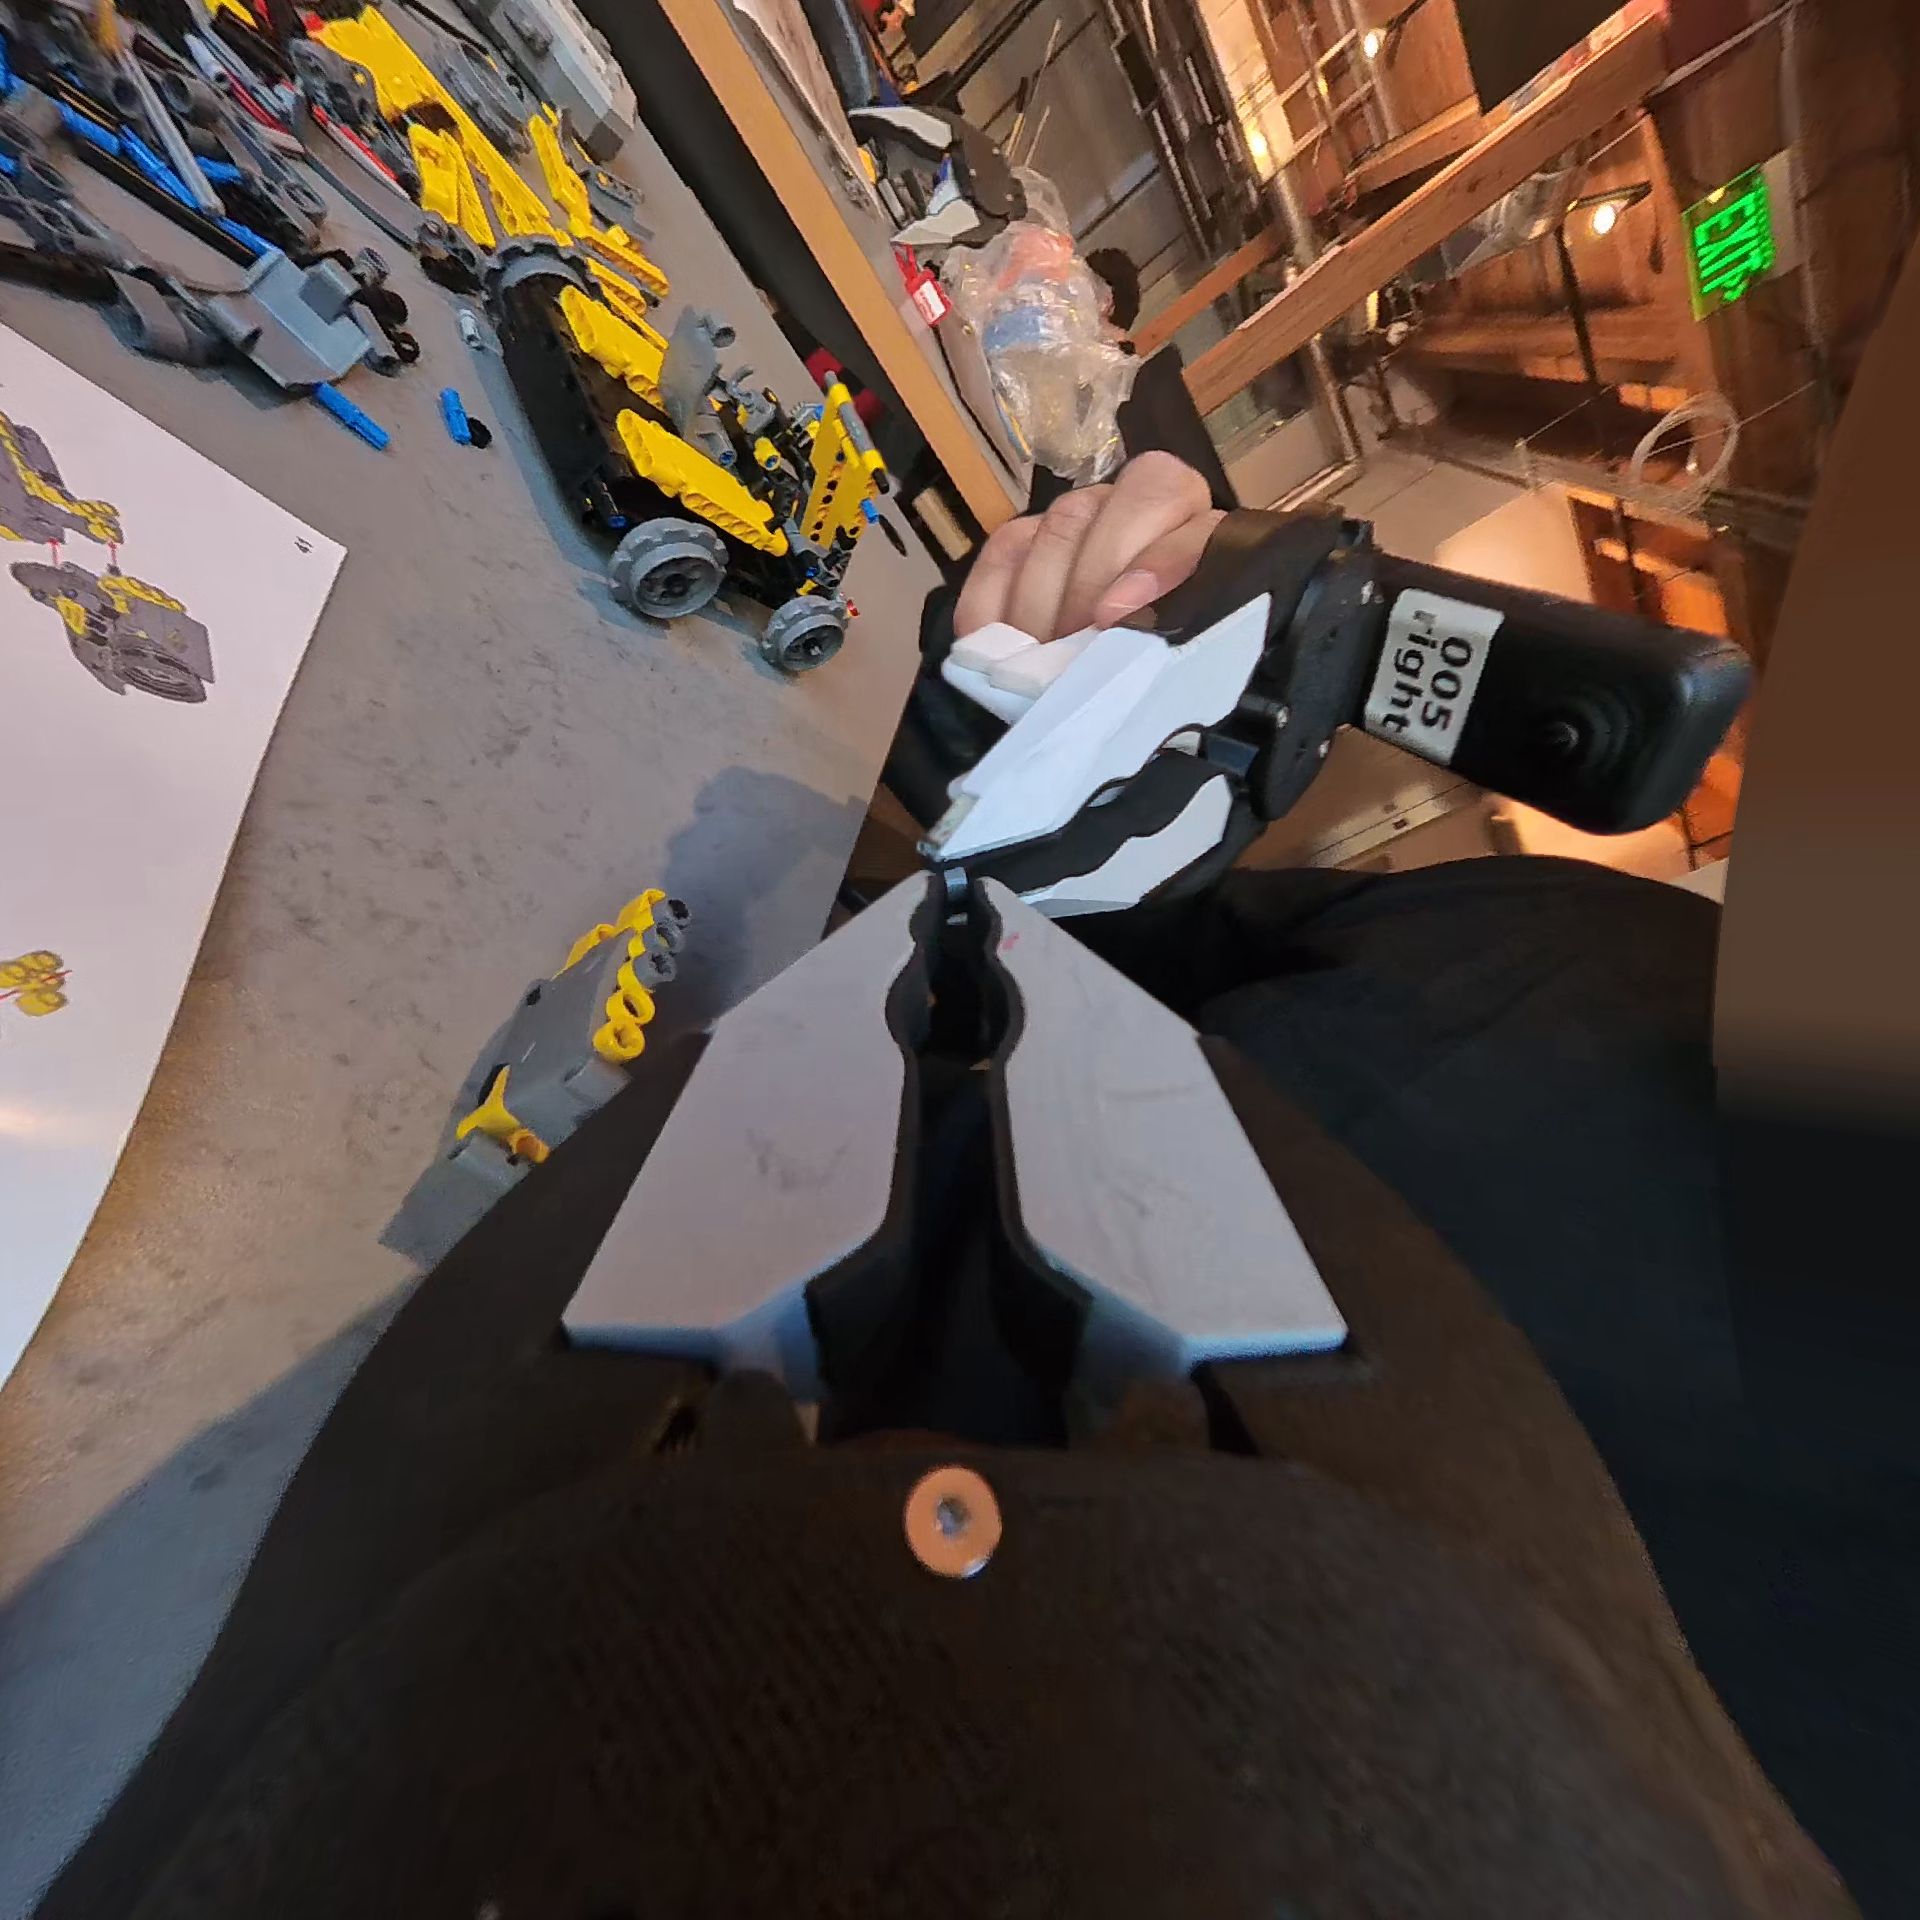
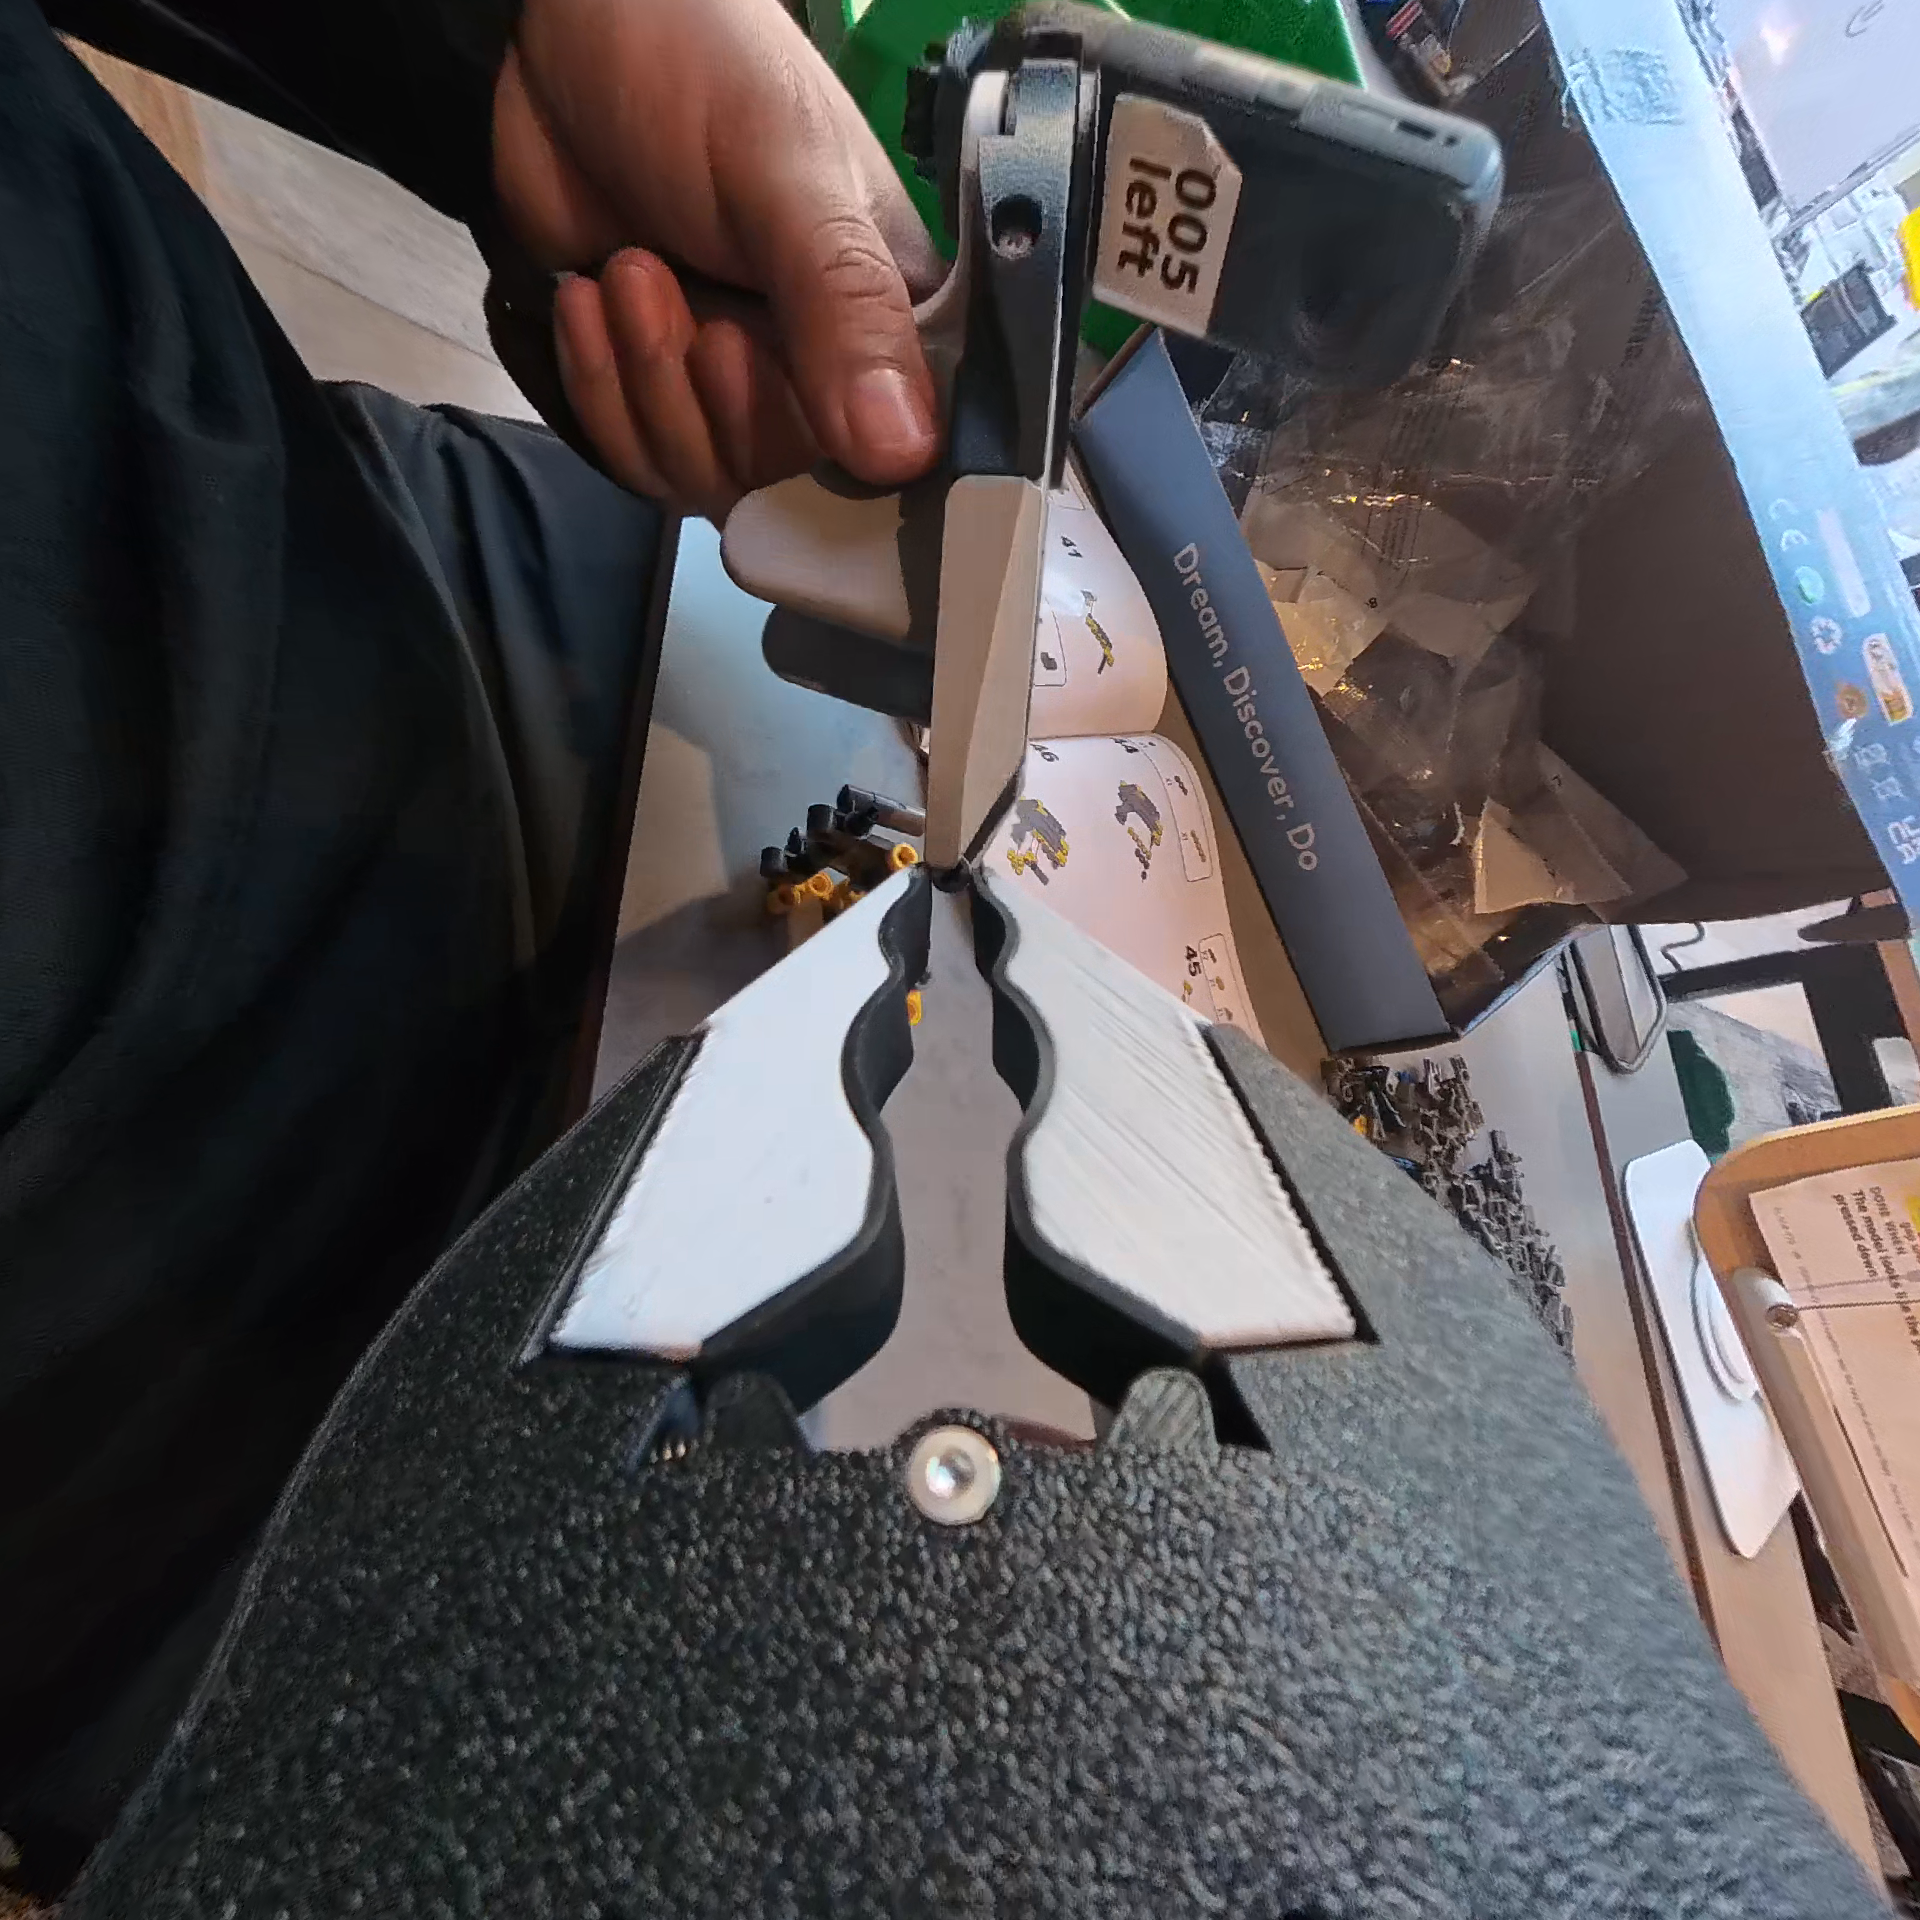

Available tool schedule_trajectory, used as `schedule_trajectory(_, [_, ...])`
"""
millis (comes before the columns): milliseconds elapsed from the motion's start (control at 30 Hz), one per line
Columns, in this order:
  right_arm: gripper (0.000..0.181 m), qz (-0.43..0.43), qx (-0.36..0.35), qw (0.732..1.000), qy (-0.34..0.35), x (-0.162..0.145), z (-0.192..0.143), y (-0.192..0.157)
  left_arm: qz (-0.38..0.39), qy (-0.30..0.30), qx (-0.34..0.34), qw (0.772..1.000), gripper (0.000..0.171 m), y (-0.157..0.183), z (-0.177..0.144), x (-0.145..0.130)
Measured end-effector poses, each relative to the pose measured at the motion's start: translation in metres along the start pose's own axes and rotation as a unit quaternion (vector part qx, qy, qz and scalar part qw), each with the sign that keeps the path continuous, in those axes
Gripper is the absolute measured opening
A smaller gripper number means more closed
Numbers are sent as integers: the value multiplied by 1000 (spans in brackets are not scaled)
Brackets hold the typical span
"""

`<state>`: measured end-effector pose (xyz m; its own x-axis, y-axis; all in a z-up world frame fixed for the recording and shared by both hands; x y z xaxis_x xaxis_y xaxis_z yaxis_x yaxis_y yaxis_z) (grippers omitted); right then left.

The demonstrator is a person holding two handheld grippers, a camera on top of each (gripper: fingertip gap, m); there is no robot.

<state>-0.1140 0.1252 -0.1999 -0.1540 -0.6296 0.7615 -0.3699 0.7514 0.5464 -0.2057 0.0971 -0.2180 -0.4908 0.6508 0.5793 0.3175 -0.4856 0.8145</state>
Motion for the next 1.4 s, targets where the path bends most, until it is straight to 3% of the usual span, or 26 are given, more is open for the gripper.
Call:
schedule_trajectory(267, [6, 39, -43, 998, 14, -1, 4, 1, -13, 6, -2, 1000, 1, -2, -3, 4])
schedule_trajectory(467, [6, 70, -124, 990, 2, -4, 11, 0, 12, 25, 24, 999, 1, -6, -6, 9])
schedule_trajectory(667, [6, 88, -189, 978, 9, 3, 14, -4, 3, 26, 7, 1000, 1, -4, -10, 13])
schedule_trajectory(867, [12, 70, -118, 988, 65, 9, 6, -9, -49, -10, -38, 998, 1, -2, -9, 8])
schedule_trajectory(1067, [2, 34, -52, 994, 85, 20, -8, -12, -101, -53, -85, 990, 1, 5, -6, -1])
schedule_trajectory(1200, [0, 34, -38, 995, 83, 19, -9, -13, -107, -59, -85, 989, 1, 5, -4, -3])
schedule_trajectory(1300, [12, 43, -30, 995, 81, 17, -9, -13, -111, -62, -86, 988, 1, 5, -4, -3])
schedule_trajectory(1400, [11, 44, -26, 996, 77, 14, -9, -15, -115, -66, -88, 987, 1, 4, -3, -4])
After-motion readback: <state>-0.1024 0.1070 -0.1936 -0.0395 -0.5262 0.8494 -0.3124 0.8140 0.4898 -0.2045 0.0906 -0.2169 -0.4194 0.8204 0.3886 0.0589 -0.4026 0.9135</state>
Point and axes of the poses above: each gripper's, where its closed fingertips meet, z out along the fingers, x out of its top, y = z × x across the jaws, the point moved 6 cm from there along -z, back along the fingers, and after that the axes turned 14 degrees about y, right-handed, at the moved point
